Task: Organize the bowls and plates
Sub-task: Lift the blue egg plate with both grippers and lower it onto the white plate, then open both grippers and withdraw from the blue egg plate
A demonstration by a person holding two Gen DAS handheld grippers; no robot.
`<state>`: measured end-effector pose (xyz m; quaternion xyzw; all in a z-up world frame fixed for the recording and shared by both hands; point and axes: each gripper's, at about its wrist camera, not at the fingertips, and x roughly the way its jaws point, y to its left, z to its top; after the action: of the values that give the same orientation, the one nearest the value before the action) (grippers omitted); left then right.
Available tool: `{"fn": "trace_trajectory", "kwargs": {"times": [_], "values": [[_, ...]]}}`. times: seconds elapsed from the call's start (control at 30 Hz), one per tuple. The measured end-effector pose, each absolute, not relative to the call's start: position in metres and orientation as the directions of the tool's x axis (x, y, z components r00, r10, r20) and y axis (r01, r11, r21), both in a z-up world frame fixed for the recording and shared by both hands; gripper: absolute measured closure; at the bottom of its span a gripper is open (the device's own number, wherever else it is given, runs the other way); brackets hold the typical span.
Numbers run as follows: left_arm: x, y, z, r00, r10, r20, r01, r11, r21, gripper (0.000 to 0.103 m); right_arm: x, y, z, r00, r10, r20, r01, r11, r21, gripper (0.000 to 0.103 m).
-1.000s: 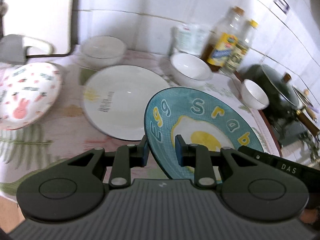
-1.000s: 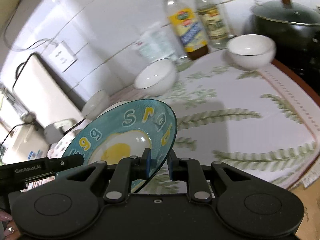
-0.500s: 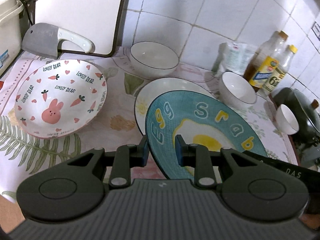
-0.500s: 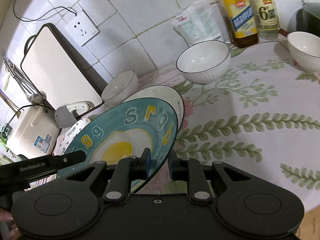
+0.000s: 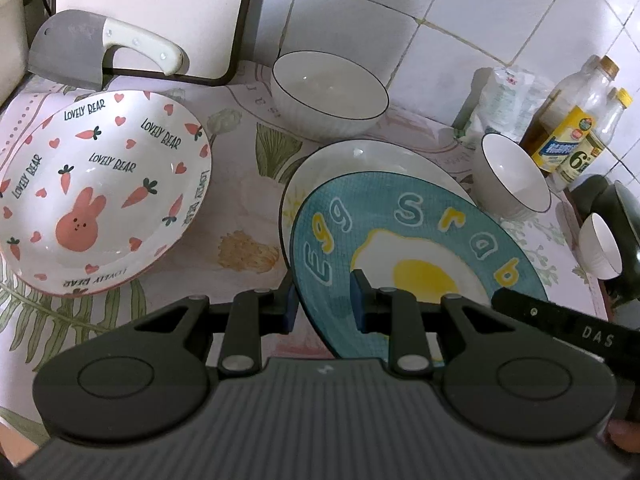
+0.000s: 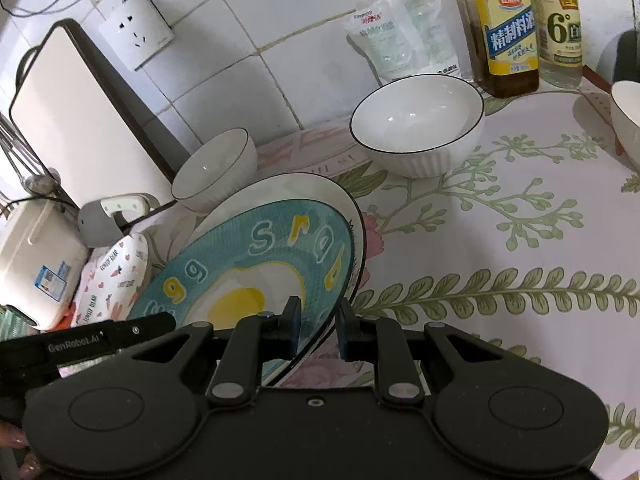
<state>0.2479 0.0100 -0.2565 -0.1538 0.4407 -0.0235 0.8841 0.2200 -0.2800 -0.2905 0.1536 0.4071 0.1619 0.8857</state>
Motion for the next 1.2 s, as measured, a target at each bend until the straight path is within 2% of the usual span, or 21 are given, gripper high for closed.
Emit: {"fn": "trace_trajectory", "kwargs": {"times": [0.4, 0.7, 1.07, 1.17, 1.2], "values": [[0.265, 0.011, -0.258, 0.570, -0.145, -0.809, -0.104, 0.964, -0.246, 0.078, 0.232, -0.264, -0.291, 0.630, 0.374, -0.681, -0.194, 0.924, 0.328, 0.078], [0.280, 0.013, -0.262, 0.505, -0.151, -0.850, -0.123, 0.962, -0.244, 0.077, 0.245, -0.248, -0.291, 0.642, 0.316, -0.699, -0.250, 0.948, 0.199, 0.071], [0.294, 0.015, -0.272, 0.429, -0.196, -0.882, -0.169, 0.941, -0.292, 0.074, 0.256, -0.237, -0.293, 0.681, 0.273, -0.679, -0.300, 0.950, 0.081, 0.065], [0.297, 0.014, -0.274, 0.410, -0.200, -0.890, -0.177, 0.940, -0.293, 0.068, 0.256, -0.237, -0.293, 0.682, 0.274, -0.678, -0.300, 0.950, 0.082, 0.065], [0.297, 0.015, -0.273, 0.407, -0.197, -0.892, -0.179, 0.941, -0.289, 0.062, 0.256, -0.237, -0.292, 0.681, 0.272, -0.679, -0.297, 0.951, 0.083, 0.065]]}}
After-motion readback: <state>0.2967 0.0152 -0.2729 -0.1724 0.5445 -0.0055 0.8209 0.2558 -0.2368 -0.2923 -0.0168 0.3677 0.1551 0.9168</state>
